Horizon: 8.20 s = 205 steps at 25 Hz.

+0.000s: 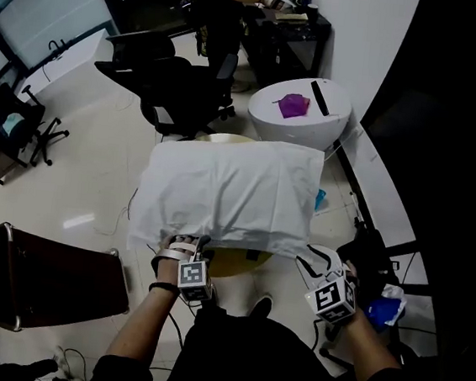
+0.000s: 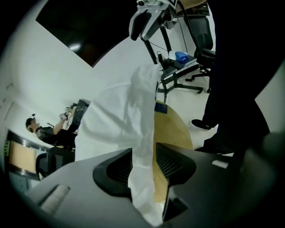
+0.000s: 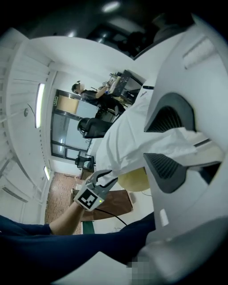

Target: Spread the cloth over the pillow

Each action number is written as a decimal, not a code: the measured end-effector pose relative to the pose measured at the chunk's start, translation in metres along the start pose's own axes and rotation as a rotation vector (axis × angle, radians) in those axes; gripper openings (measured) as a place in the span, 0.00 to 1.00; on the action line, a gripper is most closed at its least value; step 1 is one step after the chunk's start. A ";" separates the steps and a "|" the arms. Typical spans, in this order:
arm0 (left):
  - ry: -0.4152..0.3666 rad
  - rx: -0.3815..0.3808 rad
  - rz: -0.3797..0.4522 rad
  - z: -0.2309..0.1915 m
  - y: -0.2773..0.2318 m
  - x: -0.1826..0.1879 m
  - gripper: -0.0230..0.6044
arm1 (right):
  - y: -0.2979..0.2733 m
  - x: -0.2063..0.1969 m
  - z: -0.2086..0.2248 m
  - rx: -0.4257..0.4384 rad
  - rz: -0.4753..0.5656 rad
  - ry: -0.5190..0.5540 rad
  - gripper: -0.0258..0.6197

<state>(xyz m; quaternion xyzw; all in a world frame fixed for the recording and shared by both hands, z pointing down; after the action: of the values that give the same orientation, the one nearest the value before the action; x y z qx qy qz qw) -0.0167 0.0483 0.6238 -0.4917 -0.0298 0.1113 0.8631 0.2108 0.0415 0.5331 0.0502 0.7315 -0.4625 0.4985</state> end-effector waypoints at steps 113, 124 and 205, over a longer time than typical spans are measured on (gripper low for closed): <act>0.472 -0.122 -0.182 0.086 0.093 -0.342 0.04 | -0.235 0.190 -0.102 0.117 -0.038 0.060 0.28; 0.496 -0.274 -0.038 0.130 0.018 -0.324 0.04 | -0.276 0.224 -0.135 0.144 -0.056 0.076 0.28; 0.335 -0.333 0.247 -0.059 -0.111 -0.411 0.04 | -0.338 0.244 -0.131 0.001 -0.183 -0.067 0.28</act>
<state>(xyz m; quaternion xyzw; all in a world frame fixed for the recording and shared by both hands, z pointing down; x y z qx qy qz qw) -0.3897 -0.1468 0.7127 -0.6386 0.1558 0.1264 0.7430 -0.1808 -0.1496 0.5657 -0.0321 0.7158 -0.5081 0.4780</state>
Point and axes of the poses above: the fingertips, and each gripper's own axes: y backward along the fingers, z to its right, x out of its top, the point moved 1 cm from there along y, backward along the fingers, and after that the axes turned 15 degrees about -y, right-handed, at the moved point
